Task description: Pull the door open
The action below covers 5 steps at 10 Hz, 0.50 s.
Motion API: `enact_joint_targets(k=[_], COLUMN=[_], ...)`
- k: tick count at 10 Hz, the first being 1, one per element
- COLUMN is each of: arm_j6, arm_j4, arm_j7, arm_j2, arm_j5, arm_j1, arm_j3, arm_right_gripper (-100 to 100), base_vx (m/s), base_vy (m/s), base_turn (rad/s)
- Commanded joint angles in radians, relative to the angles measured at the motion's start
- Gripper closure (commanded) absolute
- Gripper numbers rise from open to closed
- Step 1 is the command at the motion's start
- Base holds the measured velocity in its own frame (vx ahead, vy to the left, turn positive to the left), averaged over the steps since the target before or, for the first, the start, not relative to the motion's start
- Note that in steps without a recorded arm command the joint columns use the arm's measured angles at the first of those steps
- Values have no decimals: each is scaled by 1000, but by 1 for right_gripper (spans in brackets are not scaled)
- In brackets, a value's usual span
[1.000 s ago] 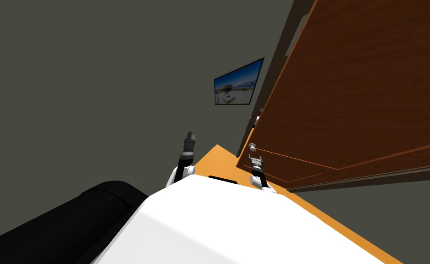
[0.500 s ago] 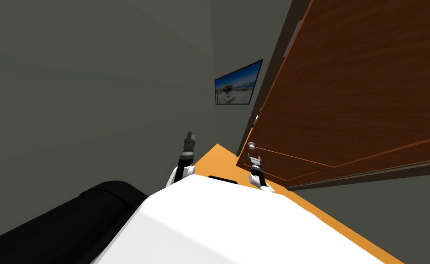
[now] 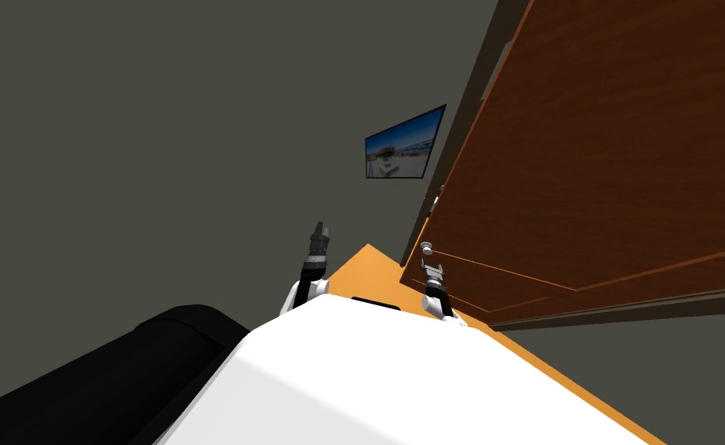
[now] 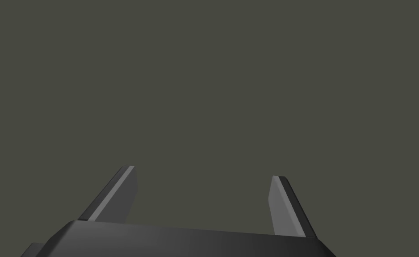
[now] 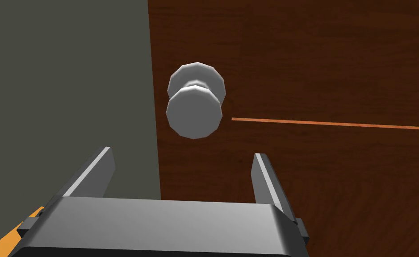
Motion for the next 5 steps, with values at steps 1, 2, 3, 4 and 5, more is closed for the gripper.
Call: enact_joint_targets(k=[1, 2, 3, 4, 5], arm_j6=[-27, -27, -36, -40, -40], arm_j4=[50, 50, 57, 60, 60], arm_j7=[-19, -19, -50, -65, -65], arm_j2=[-4, -4, -35, -51, -51], arm_j5=[1, 1, -5, -8, -8], arm_j1=[-18, -18, -2, 5, 5], arm_j3=[3, 3, -4, -7, -7], arm_right_gripper=[-100, -100, -100, -100, -100], base_vx=[141, 66, 159, 249, 171], base_vy=[2, -10, -6, -16, -25], base_turn=[2, -4, 161, 185, 43])
